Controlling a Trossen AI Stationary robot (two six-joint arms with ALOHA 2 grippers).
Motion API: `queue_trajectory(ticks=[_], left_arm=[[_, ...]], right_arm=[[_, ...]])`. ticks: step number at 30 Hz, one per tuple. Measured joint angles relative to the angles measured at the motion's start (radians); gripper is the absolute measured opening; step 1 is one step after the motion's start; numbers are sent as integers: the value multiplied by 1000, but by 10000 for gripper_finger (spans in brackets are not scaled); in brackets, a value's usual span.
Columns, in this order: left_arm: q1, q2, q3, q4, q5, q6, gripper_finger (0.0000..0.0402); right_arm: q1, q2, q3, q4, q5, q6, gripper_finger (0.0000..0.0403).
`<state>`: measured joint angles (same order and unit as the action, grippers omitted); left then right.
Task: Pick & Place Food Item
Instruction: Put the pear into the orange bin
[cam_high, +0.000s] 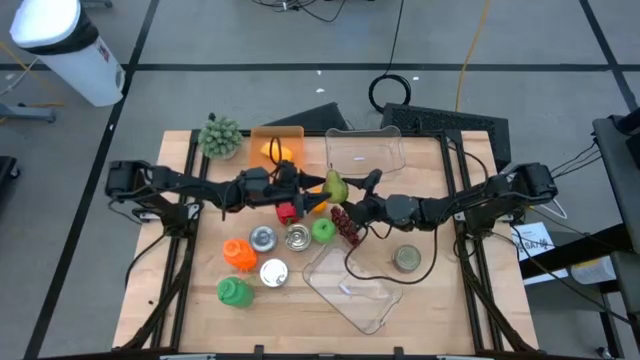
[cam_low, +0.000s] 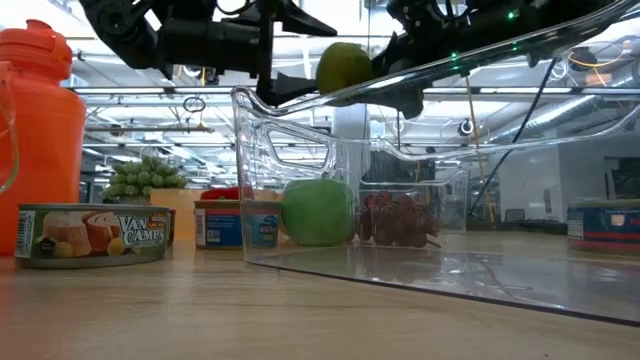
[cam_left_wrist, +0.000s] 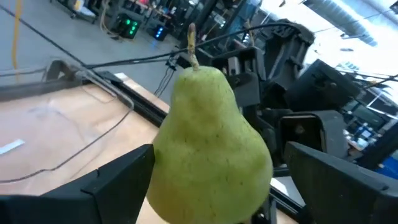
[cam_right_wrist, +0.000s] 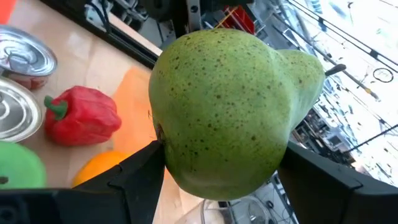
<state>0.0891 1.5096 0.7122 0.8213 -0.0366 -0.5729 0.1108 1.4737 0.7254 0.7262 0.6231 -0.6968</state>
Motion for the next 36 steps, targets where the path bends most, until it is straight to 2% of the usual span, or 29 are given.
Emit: queue_trajectory(ticks=[3, 11, 13, 17, 18, 22, 26, 31, 33, 36], left_arm=[[0, 37, 50, 7, 4, 30, 374], [1, 121, 136, -7, 78, 50, 368], [4, 121, 136, -9, 81, 50, 348], [15, 113, 136, -11, 125, 67, 281], [19, 113, 136, -10, 132, 67, 277], [46, 90, 136, -28, 181, 85, 277], [94, 7, 135, -104, 196, 150, 277], [144, -140, 135, -297, 117, 310, 277], [144, -197, 135, -417, 7, 395, 277], [144, -249, 127, -590, -248, 430, 277]], right_arm=[[0, 1, 0, 12, -48, 4, 275], [2, 1, 0, 17, -55, 10, 275], [2, 1, 0, 18, -53, 6, 275], [2, 1, 0, 18, -53, 4, 275], [2, 1, 0, 19, -53, 7, 275], [2, 1, 1, 21, -51, 110, 290], [0, -31, 1, -15, -56, 240, 302], [2, -99, 1, -115, -114, 328, 302], [1, -135, 1, -155, -153, 364, 299], [-2, -172, 1, -199, -190, 392, 294]])
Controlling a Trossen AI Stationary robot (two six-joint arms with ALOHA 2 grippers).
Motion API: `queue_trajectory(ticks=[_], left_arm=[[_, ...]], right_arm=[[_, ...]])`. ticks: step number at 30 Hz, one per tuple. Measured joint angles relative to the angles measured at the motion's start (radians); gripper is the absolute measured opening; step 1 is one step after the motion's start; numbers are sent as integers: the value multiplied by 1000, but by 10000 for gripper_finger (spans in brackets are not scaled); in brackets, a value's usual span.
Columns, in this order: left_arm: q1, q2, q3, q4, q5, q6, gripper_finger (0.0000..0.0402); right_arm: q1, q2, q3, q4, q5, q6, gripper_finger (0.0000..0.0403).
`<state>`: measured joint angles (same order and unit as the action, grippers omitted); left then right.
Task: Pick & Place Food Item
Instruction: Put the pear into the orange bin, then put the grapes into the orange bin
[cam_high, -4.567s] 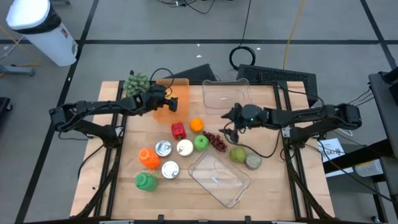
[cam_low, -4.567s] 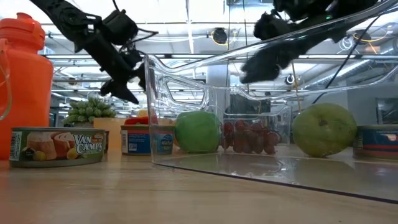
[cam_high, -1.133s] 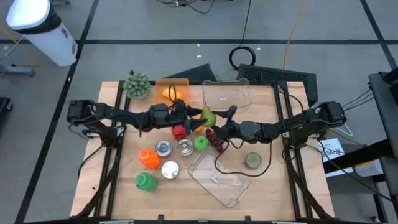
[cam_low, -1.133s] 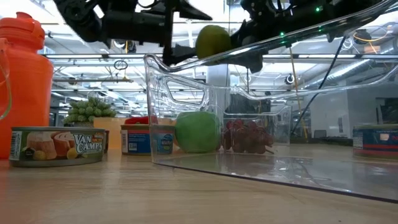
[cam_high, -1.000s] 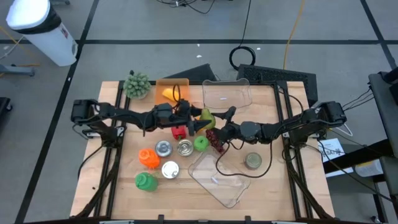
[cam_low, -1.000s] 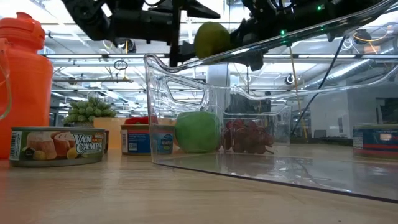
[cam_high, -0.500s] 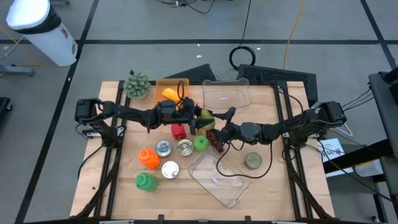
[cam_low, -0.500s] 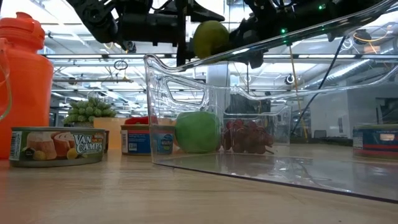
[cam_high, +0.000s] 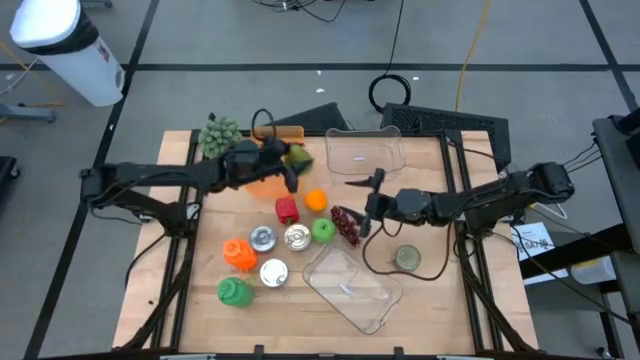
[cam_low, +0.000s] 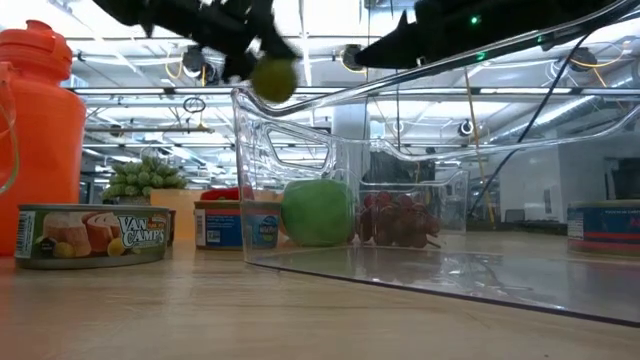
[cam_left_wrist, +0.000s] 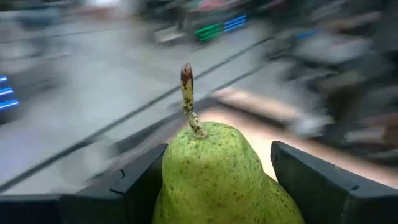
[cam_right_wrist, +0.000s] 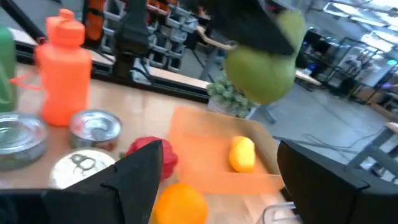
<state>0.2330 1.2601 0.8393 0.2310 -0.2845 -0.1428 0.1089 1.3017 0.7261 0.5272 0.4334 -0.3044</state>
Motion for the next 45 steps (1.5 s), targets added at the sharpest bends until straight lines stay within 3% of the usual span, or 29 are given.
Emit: queue_trajectory(ticks=[3, 6, 12, 16, 20, 27, 29, 34, 39, 45], left_arm=[[1, -12, -46, -52, -177, -1, 277], [4, -10, -132, -45, -268, -46, 277], [29, -7, -343, 102, -478, -106, 277], [58, -7, -449, 249, -475, -115, 277], [84, -7, -483, 279, -467, -130, 278], [104, -7, -484, 270, -401, -155, 378], [107, -7, -484, 272, -376, -159, 390], [107, -7, -484, 274, -368, -159, 370], [104, -7, -484, 276, -368, -161, 353], [89, -7, -484, 276, -367, -163, 355]], right_arm=[[-4, -20, 0, -25, -19, 5, 291], [-18, -22, 0, -45, -19, 5, 290], [-50, -20, 0, -74, -24, 41, 290], [-71, -20, 0, -78, -92, 66, 290], [-80, -20, 0, -84, -102, 84, 288], [-82, -20, 0, -100, -104, 110, 294], [-82, -20, 0, -120, -106, 125, 297], [-82, -21, 0, -189, -180, 227, 299], [-82, -21, 0, -361, -188, 371, 295], [-77, -5, -18, -457, -252, 538, 293]])
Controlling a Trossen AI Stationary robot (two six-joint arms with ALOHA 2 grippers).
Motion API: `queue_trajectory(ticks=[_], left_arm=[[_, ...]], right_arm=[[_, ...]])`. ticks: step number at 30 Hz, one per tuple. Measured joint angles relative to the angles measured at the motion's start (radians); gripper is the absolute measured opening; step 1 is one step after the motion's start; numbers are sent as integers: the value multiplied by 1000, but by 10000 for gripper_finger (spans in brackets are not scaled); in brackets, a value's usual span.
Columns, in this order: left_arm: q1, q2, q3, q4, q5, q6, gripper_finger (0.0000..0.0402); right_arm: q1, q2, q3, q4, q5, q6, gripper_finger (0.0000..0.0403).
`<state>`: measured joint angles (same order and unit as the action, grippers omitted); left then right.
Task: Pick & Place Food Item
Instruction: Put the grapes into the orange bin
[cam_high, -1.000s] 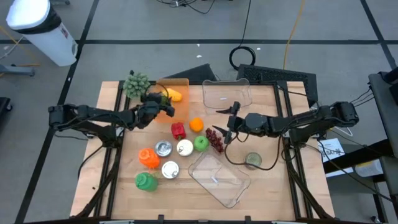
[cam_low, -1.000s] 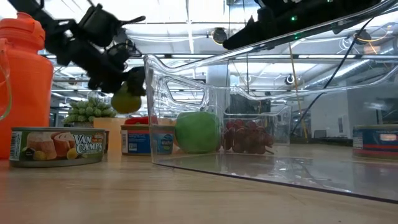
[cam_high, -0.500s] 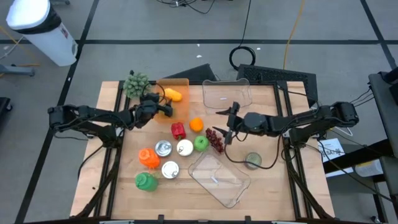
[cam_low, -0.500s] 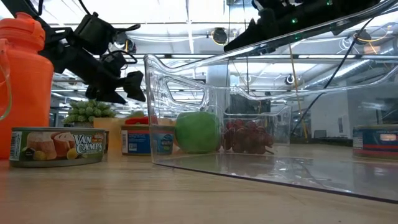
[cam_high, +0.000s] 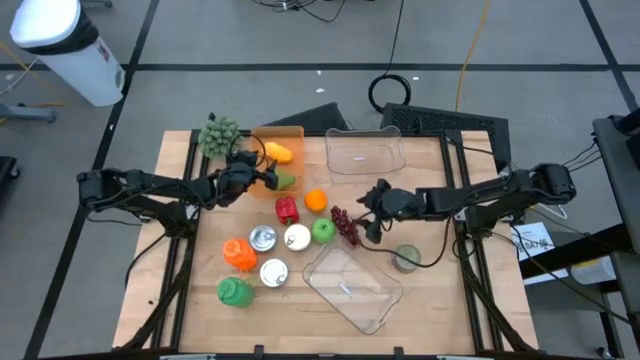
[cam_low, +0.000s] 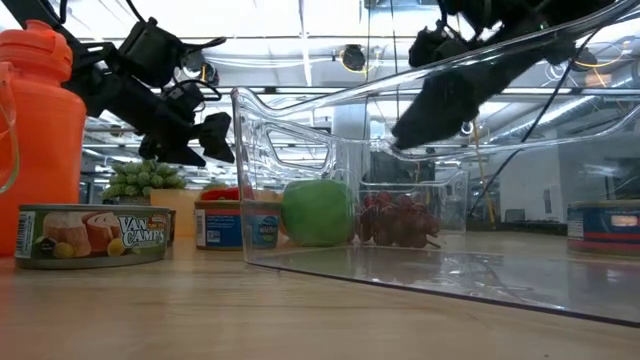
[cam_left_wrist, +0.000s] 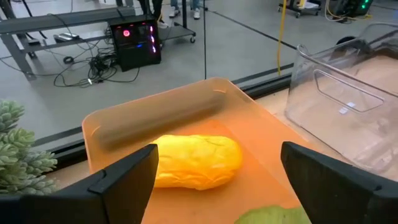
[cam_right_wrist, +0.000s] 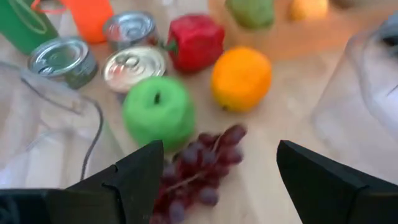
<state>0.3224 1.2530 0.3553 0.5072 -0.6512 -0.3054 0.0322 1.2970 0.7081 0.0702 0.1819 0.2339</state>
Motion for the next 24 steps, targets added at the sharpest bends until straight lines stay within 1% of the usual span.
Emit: queue_trajectory(ticks=[2, 4, 7, 8, 11, 13, 19, 24], left_arm=[[1, 0, 0, 2, -1, 0, 357], [1, 0, 0, 6, -1, -13, 357], [1, 0, 0, 15, 4, -23, 352], [1, 0, 0, 16, 4, -23, 351], [0, 0, 0, 16, 6, -23, 353], [-2, 0, 0, 18, 9, -24, 355], [-1, 0, 0, 20, 23, -28, 354], [-1, 0, 0, 20, 25, -45, 349]], right_arm=[[9, 10, -20, 5, -2, 33, 293], [10, 30, -33, 41, -4, 43, 293], [9, 70, -35, 46, -5, 54, 293], [7, 83, -35, 53, -16, 61, 293], [-6, 115, -35, 97, -112, 71, 293], [-12, 144, -34, 134, -157, 73, 293], [-33, 221, -20, 167, -214, 69, 293], [-47, 264, -11, 170, -214, 69, 293]])
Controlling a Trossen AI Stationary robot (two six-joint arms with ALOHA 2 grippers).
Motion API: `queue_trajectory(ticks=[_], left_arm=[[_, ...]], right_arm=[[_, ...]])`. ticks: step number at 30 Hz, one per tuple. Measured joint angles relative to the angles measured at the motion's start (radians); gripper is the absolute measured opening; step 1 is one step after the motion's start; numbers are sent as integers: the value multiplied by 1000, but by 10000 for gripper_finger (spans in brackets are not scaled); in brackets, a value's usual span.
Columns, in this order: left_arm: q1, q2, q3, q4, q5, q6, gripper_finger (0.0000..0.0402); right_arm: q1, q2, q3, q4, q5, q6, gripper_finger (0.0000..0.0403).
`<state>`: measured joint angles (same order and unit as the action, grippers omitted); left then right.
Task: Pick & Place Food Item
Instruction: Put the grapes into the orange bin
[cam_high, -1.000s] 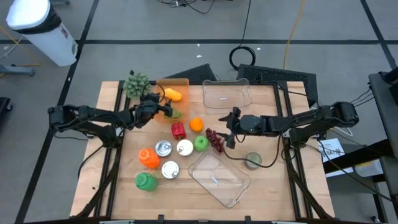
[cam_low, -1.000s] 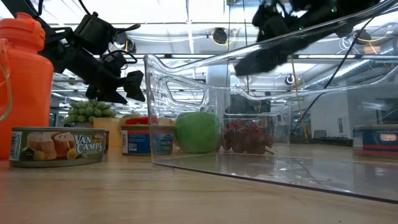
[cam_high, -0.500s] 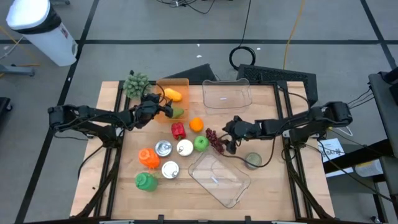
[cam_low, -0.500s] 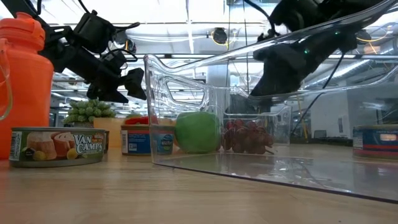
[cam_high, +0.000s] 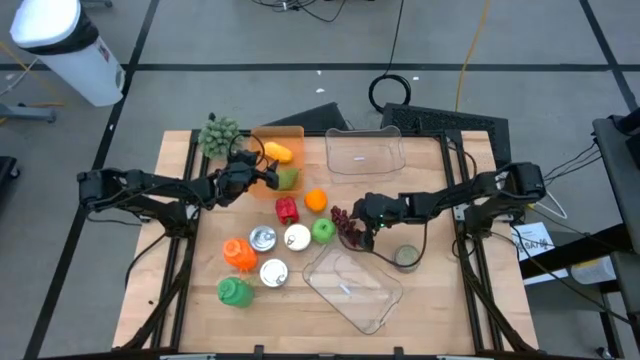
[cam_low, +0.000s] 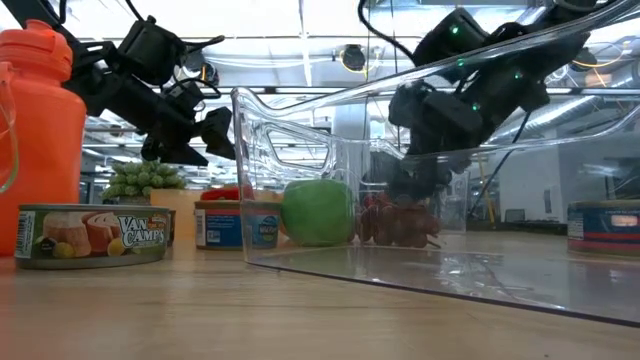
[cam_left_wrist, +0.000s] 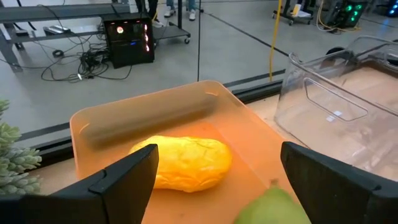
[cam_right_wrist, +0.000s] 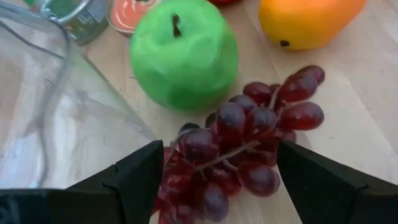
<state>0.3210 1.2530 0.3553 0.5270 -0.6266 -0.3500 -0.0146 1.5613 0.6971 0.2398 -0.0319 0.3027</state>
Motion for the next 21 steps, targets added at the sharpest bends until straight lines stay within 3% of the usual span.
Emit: queue_trajectory(ticks=[8, 13, 21], left_arm=[[0, 0, 0, 0, 0, 0, 349], [0, 0, 0, -1, 1, -3, 349], [0, 0, 0, -2, 0, -3, 349]], right_arm=[[-7, 35, 1, -29, 0, -1, 293], [-36, -9, 2, -112, 11, -5, 293], [-50, -145, 0, -237, 308, 4, 293]])
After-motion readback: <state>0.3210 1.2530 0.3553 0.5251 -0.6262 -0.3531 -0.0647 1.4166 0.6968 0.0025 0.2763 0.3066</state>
